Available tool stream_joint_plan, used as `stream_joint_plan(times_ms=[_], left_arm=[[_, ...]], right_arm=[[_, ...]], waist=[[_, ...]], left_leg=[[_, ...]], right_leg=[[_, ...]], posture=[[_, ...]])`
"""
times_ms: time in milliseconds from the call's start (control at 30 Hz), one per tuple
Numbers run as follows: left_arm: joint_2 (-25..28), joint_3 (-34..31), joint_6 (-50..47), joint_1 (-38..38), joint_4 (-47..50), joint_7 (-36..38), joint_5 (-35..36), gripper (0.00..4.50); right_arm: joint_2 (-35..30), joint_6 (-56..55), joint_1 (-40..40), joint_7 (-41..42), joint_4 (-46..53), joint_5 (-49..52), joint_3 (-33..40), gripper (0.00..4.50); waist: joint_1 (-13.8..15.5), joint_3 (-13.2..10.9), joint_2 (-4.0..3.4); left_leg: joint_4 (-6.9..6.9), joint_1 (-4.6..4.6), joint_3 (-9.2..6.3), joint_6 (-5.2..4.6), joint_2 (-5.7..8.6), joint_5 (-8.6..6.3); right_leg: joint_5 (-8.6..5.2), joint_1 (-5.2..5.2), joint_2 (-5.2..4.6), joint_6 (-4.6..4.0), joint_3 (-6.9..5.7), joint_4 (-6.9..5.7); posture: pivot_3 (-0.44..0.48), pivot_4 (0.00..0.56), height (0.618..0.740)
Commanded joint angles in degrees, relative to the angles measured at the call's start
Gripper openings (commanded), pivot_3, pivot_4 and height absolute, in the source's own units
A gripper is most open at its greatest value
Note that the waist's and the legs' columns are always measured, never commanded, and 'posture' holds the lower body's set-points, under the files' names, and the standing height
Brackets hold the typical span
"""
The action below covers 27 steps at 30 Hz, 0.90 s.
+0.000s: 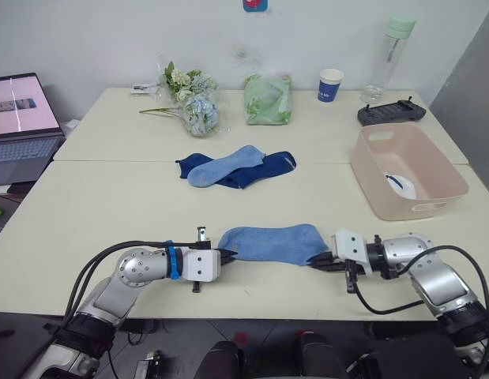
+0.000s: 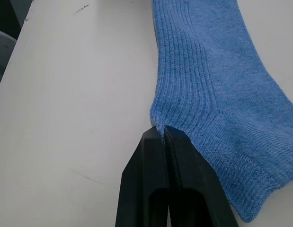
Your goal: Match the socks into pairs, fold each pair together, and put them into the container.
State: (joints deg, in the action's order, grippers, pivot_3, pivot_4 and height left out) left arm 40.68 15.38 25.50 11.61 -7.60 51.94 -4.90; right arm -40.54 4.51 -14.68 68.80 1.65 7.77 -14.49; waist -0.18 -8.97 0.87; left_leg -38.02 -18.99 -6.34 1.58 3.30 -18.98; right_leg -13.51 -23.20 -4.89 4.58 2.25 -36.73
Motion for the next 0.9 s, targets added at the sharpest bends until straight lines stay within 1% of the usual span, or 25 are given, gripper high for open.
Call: stream_joint_plan(times_ms=[33,100,200,233,267,300,333,367,400,467,533,567,600,633,667,700,800,900], left_arm=[[0.15,-0.99,-1.84,-1.68,0.04,0.62,1.9,0.0],[0.74,-2.04,-5.03,-3.48,4.73,3.11,7.34,0.0],[3.26,-4.88,-10.93,-5.89,14.21,6.24,15.07,0.0],[4.85,-6.15,-14.95,-7.06,18.42,7.24,18.66,0.0],[6.78,-7.66,-21.01,-8.64,23.36,8.0,23.93,0.0],[8.81,-9.31,-28.12,-10.39,28.29,8.27,30.55,0.0],[10.19,-10.55,-33.17,-11.61,31.64,8.23,35.05,0.0],[11.8,-12.37,-39.5,-12.59,34.93,7.15,41.58,0.0],[13.4,-14.16,-45.39,-13.24,37.37,5.81,47.94,0.0],[15.51,-16.84,-53.72,-13.86,40.3,3.94,56.86,0.0],[16.8,-18.22,-59.06,-14.05,41.18,3.02,61.22,0.0],[17.31,-18.05,-63.53,-13.32,39.13,1.97,63.59,0.0],[17.17,-16.94,-65.82,-12.56,36.69,2.18,63.12,0.0],[15.7,-15.71,-68.32,-10.9,33.64,0.98,63.07,0.0],[14.47,-14.94,-70.08,-9.61,31.62,0.14,62.9,0.0],[13.48,-14.65,-71.14,-8.71,30.66,-0.36,62.63,0.0],[10.71,-9.46,-66.71,-4.53,25.34,-0.05,51.54,0.0],[7.85,-7.0,-64.72,-1.69,20.84,0.83,46.4,0.0]], right_arm=[[-1.22,2.72,-1.24,1.93,4.11,4.41,2.95,0.03],[-2.24,6.89,-1.38,2.89,8.16,7.49,3.93,0.03],[-5.91,15.02,-1.13,4.71,16.31,13.2,5.55,0.03],[-6.98,19.1,-1.2,4.54,19.12,16.49,6.75,0.03],[-8.36,24.17,-1.23,4.46,21.7,20.49,8.02,0.03],[-9.73,29.27,-1.18,4.35,23.89,24.58,9.17,0.03],[-10.68,32.81,-1.12,4.09,25.36,27.39,9.96,0.03],[-11.67,37.58,-1.04,3.66,26.47,31.52,10.9,0.03],[-12.55,41.79,-0.94,3.32,27.27,35.38,11.67,0.03],[-13.75,47.25,-0.8,2.87,28.28,40.59,12.79,0.03],[-14.5,49.61,-0.73,2.72,28.77,42.98,13.19,0.03],[-14.56,50.23,-1.05,2.73,27.89,42.52,12.08,0.03],[-14.02,48.95,-1.43,2.49,25.81,39.93,10.03,0.03],[-13.27,46.28,-1.95,2.49,23.01,36.19,7.58,0.03],[-12.75,44.24,-2.36,2.55,21.0,33.55,5.86,0.03],[-12.44,42.82,-2.65,2.72,19.78,31.97,4.89,0.03],[-8.93,34.43,-6.65,1.07,10.7,23.21,1.4,0.03],[-6.84,27.58,-10.38,1.82,3.7,16.75,-1.08,0.03]], waist=[[-0.01,-0.01,-0.02],[-0.05,-0.06,-0.02],[-0.46,-0.15,-0.03],[-0.45,-0.18,0.0],[-0.46,-0.2,0.04],[-0.46,-0.21,0.07],[-0.46,-0.25,0.08],[-0.41,-0.25,0.06],[-0.38,-0.26,0.06],[-0.36,-0.3,0.12],[-0.36,-0.32,0.14],[-0.37,-0.32,0.13],[-0.39,-0.32,0.13],[-0.42,-0.32,0.13],[-0.44,-0.32,0.13],[-0.48,-0.34,0.17],[-0.74,-0.36,0.21],[-0.79,-0.36,0.21]], left_leg=[[0.0,0.0,0.0,0.0,0.0,0.0],[0.0,-0.03,-0.01,0.0,-0.03,0.0],[0.03,-0.22,-0.06,-0.03,-0.25,-0.04],[0.02,-0.36,-0.09,-0.03,-0.33,-0.04],[-0.02,-0.51,-0.12,-0.03,-0.34,-0.04],[-0.07,-0.77,-0.13,-0.02,-0.36,-0.03],[-0.11,-0.92,-0.13,-0.02,-0.38,-0.03],[-0.09,-0.95,-0.13,-0.02,-0.4,-0.03],[-0.08,-0.93,-0.11,-0.03,-0.41,-0.03],[-0.08,-0.91,-0.1,-0.05,-0.41,-0.04],[-0.08,-0.9,-0.08,-0.07,-0.41,-0.05],[-0.08,-0.9,-0.07,-0.07,-0.4,-0.05],[-0.08,-0.9,-0.05,-0.07,-0.4,-0.05],[-0.08,-0.86,-0.03,-0.07,-0.38,-0.05],[-0.08,-0.86,0.0,-0.07,-0.06,-0.05],[-0.09,-0.8,0.02,-0.08,-0.02,-0.05],[-0.09,-0.84,0.0,-0.06,-0.01,-0.04],[-0.1,-0.89,0.04,0.22,0.02,0.12]], right_leg=[[0.0,0.0,0.0,0.0,0.0,0.0],[0.0,-0.03,0.0,0.01,0.0,0.0],[-0.05,-0.23,-0.01,0.06,0.01,0.02],[-0.06,-0.34,-0.01,0.07,-0.02,0.03],[-0.06,-0.46,-0.01,0.07,-0.06,0.01],[-0.05,-0.73,-0.01,0.06,-0.07,-0.04],[-0.04,-0.89,-0.01,0.04,-0.06,-0.09],[-0.04,-0.91,-0.02,0.04,-0.06,-0.09],[-0.04,-0.88,-0.02,0.04,-0.07,-0.07],[-0.05,-0.82,-0.02,0.05,-0.1,-0.06],[-0.05,-0.82,-0.01,0.05,-0.1,-0.06],[-0.05,-0.81,-0.01,0.05,-0.11,-0.06],[-0.05,-0.82,0.0,0.05,-0.11,-0.07],[-0.05,-0.78,0.03,0.05,-0.12,-0.07],[-0.05,-0.78,0.05,0.05,-0.12,-0.07],[-0.05,-0.74,0.05,0.05,-0.11,-0.09],[-0.05,-0.8,0.05,0.05,-0.1,-0.08],[-0.01,-0.88,0.04,-0.01,-0.04,-0.09]], posture=[[0.0,0.15,0.74],[0.0,0.15,0.74],[0.0,0.15,0.74],[0.0,0.15,0.74],[0.0,0.15,0.74],[0.0,0.15,0.74],[0.0,0.15,0.74],[0.0,0.15,0.74],[0.0,0.15,0.74],[0.0,0.15,0.74],[0.0,0.15,0.74],[0.0,0.15,0.74],[0.0,0.15,0.74],[0.0,0.15,0.74],[0.0,0.15,0.74],[0.0,0.15,0.74],[0.0,0.15,0.74],[0.0,0.15,0.74]])
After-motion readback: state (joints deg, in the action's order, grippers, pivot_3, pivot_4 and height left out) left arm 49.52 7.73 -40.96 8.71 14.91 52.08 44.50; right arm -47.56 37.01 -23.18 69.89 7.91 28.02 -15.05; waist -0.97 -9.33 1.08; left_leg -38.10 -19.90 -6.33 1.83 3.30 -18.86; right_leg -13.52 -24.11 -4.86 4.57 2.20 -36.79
